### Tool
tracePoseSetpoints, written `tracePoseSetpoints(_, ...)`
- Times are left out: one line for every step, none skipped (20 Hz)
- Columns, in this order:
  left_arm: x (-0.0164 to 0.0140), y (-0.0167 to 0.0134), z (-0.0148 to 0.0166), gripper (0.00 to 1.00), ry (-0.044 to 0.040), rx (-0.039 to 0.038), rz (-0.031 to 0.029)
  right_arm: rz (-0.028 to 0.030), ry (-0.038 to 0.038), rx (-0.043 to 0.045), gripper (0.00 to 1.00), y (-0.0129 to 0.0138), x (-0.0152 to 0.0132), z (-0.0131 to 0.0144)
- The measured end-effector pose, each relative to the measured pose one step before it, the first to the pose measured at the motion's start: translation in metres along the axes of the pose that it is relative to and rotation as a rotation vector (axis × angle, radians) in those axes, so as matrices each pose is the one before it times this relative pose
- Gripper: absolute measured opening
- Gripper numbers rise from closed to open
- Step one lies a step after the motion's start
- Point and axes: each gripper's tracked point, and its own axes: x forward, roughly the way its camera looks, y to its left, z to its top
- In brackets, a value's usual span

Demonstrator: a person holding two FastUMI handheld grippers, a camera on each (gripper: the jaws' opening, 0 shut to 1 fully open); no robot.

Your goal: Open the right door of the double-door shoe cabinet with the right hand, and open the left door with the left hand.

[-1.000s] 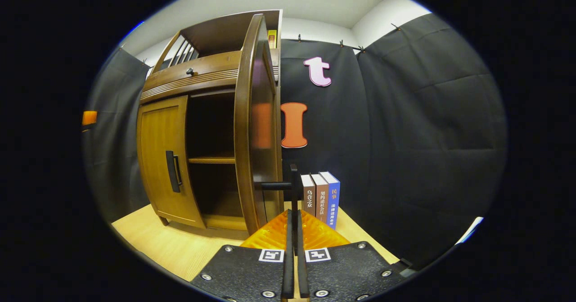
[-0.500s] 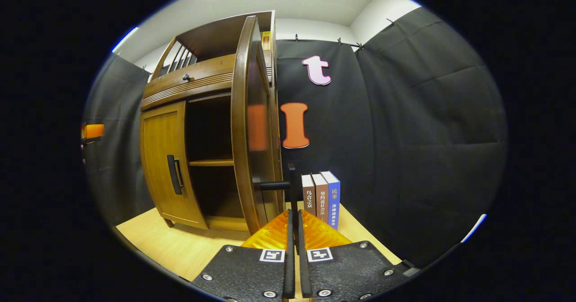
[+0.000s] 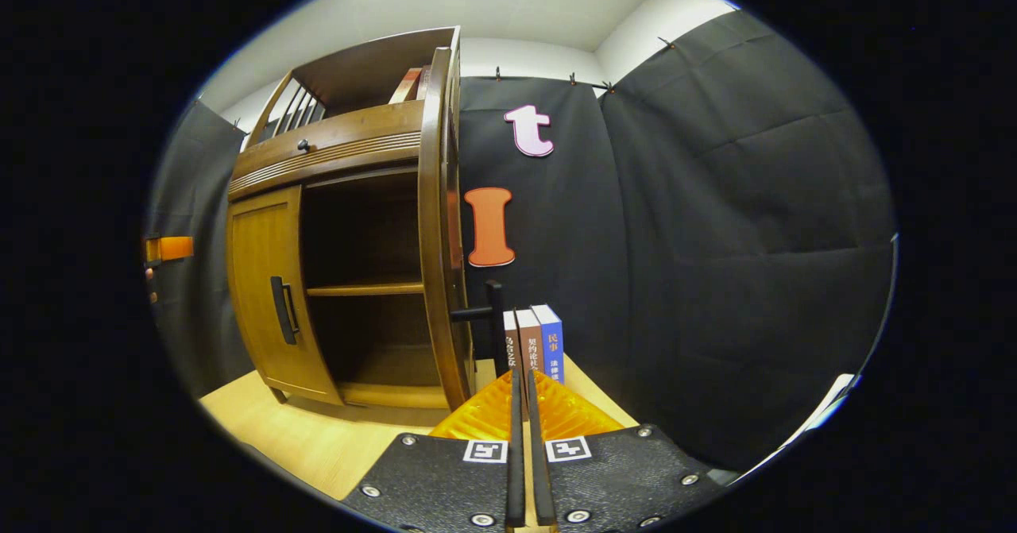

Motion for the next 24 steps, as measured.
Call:
tracePoseSetpoints(0.00305,-0.00129,-0.00321,0.95,0.00055,0.00944,0.00777,-0.0065,-0.00329,0.00312,0.04,-0.00204,-0.00183,0.00117)
tracePoseSetpoints(0.00174,-0.00265,-0.0034,0.95,0.00036,0.00842,-0.00008,-0.00458,-0.0042,0.00348,0.22,-0.00042,-0.0015,0.00189)
tracePoseSetpoints(0.00268,-0.00304,-0.00299,0.94,0.00138,0.00354,-0.00569,-0.00579,-0.00305,0.00234,0.09,-0.00197,-0.00093,0.00015)
tracePoseSetpoints(0.00381,-0.00398,-0.00286,0.94,0.00533,-0.00082,-0.00636,-0.00635,-0.0008,0.00451,0.1,-0.00094,-0.00145,0.00013)
tracePoseSetpoints(0.00542,-0.00405,-0.00301,0.95,0.00756,-0.00399,-0.00708,-0.00209,-0.00182,0.00686,0.12,0.00033,-0.00151,0.00013)
tracePoseSetpoints(0.00722,-0.00154,-0.00422,0.95,0.00813,-0.00552,-0.00497,-0.0027,-0.00071,0.0044,0.14,0.00002,-0.00067,0.00021)
tracePoseSetpoints(0.00573,-0.00087,-0.00478,0.95,0.00807,-0.00489,-0.00125,-0.00775,0.00032,0.0004,0.16,-0.00196,0.00011,-0.00002)
tracePoseSetpoints(0.00643,0.00008,-0.00716,0.95,0.00749,-0.0036,0.00106,-0.00132,-0.00475,-0.00281,0.32,-0.001,-0.00024,0.00013)
tracePoseSetpoints(0.00681,0.00098,-0.00611,0.95,0.00622,-0.00115,0.00299,-0.00482,-0.00299,-0.00701,0.37,-0.00067,0.00032,0.0004)
tracePoseSetpoints(0.0062,-0.00038,-0.00548,0.94,0.00574,0.00132,0.00274,-0.00926,-0.00092,-0.00961,0.36,-0.00277,0.00056,-0.00073)
tracePoseSetpoints(0.00646,-0.00043,-0.00489,0.96,0.00645,0.00255,0.00488,-0.00863,-0.00226,-0.00843,0.43,-0.00229,0.00052,-0.00019)
tracePoseSetpoints(0.00794,-0.0008,-0.0051,0.96,0.00551,0.00198,0.00247,-0.0063,-0.00179,-0.00566,0.49,-0.00172,0.00054,0.00006)
tracePoseSetpoints(0.00769,-0.00099,-0.00578,0.96,0.0061,0.00026,-0.00016,-0.00912,-0.00069,-0.0006,0.54,-0.00231,0.00045,-0.0004)
tracePoseSetpoints(0.00674,-0.0016,-0.00641,0.97,0.00885,0.00072,-0.0004,-0.00653,-0.00066,0.00228,0.59,-0.00151,0.00056,-0.00135)
tracePoseSetpoints(0.00816,-0.00153,-0.00511,0.97,0.00752,-0.00158,-0.00078,-0.00284,0.00465,0.00076,0.53,-0.00089,0.00067,-0.0012)
tracePoseSetpoints(0.0096,-0.00065,-0.00434,0.96,0.00839,-0.00443,-0.00353,-0.0036,0.00416,0.00189,0.7,-0.00109,0.00107,-0.00126)
tracePoseSetpoints(0.00763,-0.0015,-0.00426,0.95,0.00752,-0.00745,-0.00607,-0.00352,0.0035,0.00037,0.88,-0.0016,-0.00035,-0.00177)
tracePoseSetpoints(0.00853,-0.00309,-0.0061,0.95,0.00983,-0.00881,-0.00706,-0.00433,0.00136,-0.00032,0.82,-0.00101,0.00029,-0.00116)
tracePoseSetpoints(0.00777,-0.00201,-0.00421,0.95,0.00882,-0.00528,-0.00343,-0.00392,0.00087,-0.00241,0.84,-0.00096,0.00141,-0.00003)
tracePoseSetpoints(0.01035,-0.0005,-0.00539,0.96,0.01037,-0.0019,0.0026,-0.00468,-0.00025,-0.0032,0.87,-0.00066,-0.00026,-0.00009)
tracePoseSetpoints(0.00838,-0.00017,-0.00415,0.96,0.01154,-0.00249,0.00565,-0.00313,0.00084,-0.00427,0.91,-0.00034,0.00049,0.0)
tracePoseSetpoints(0.00717,0.00003,-0.00455,0.96,0.00958,-0.00169,0.00405,-0.00184,0.0,-0.00228,1.0,0.00078,-0.00003,-0.00063)
tracePoseSetpoints(0.0064,0.00079,-0.00276,0.96,0.00463,-0.00013,0.00334,0.00142,0.00015,-0.00127,0.92,0.00094,0.0,0.00025)
tracePoseSetpoints(0.00708,0.00151,-0.00191,0.96,0.00047,0.00288,0.00775,0.00341,0.00019,-0.00036,1.0,0.00182,-0.00025,-0.00003)
